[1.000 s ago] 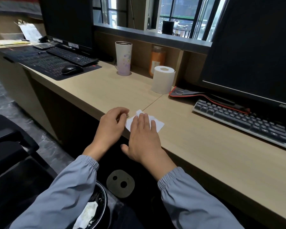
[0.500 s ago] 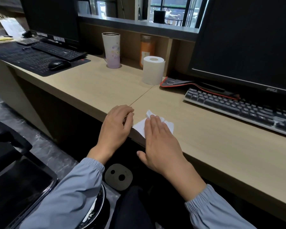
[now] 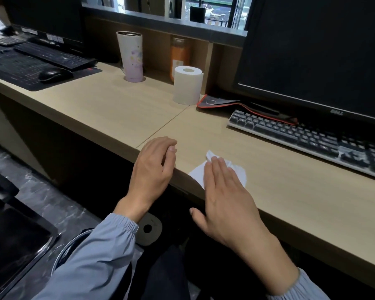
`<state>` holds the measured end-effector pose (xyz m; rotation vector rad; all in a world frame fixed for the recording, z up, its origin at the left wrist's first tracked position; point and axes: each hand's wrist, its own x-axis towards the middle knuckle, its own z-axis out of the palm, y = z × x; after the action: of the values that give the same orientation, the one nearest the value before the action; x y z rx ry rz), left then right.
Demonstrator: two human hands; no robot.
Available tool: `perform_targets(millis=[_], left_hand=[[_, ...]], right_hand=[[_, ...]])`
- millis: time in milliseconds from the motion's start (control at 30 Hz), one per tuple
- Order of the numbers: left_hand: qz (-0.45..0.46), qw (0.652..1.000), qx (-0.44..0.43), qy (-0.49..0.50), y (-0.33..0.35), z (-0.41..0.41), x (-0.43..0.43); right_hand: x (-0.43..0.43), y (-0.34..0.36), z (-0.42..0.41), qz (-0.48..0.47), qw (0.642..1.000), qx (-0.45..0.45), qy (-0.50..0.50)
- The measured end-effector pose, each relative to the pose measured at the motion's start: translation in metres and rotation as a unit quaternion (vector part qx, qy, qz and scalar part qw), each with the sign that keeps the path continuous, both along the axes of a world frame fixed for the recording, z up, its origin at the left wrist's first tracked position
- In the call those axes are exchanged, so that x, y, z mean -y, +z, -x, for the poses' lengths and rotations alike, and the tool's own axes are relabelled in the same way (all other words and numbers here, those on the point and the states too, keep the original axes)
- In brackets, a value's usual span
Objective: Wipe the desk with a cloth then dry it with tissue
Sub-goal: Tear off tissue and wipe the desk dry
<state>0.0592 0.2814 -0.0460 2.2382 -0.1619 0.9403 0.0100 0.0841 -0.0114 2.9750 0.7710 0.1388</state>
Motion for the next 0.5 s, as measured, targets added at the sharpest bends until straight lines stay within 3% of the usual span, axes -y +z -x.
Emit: perform_targets(millis=[133, 500], left_hand=[[0.026, 0.999, 0.02, 0.017, 0.004, 0.003, -0.008], [0.094, 0.992, -0.035, 0.083, 0.009, -0.001, -0.056]], right_hand=[[-0.036, 0.007, -0.028, 0.006, 0.999, -0.027, 0.024], [-0.134, 0.008, -0.082, 0.019, 0.996, -0.073, 0.042]])
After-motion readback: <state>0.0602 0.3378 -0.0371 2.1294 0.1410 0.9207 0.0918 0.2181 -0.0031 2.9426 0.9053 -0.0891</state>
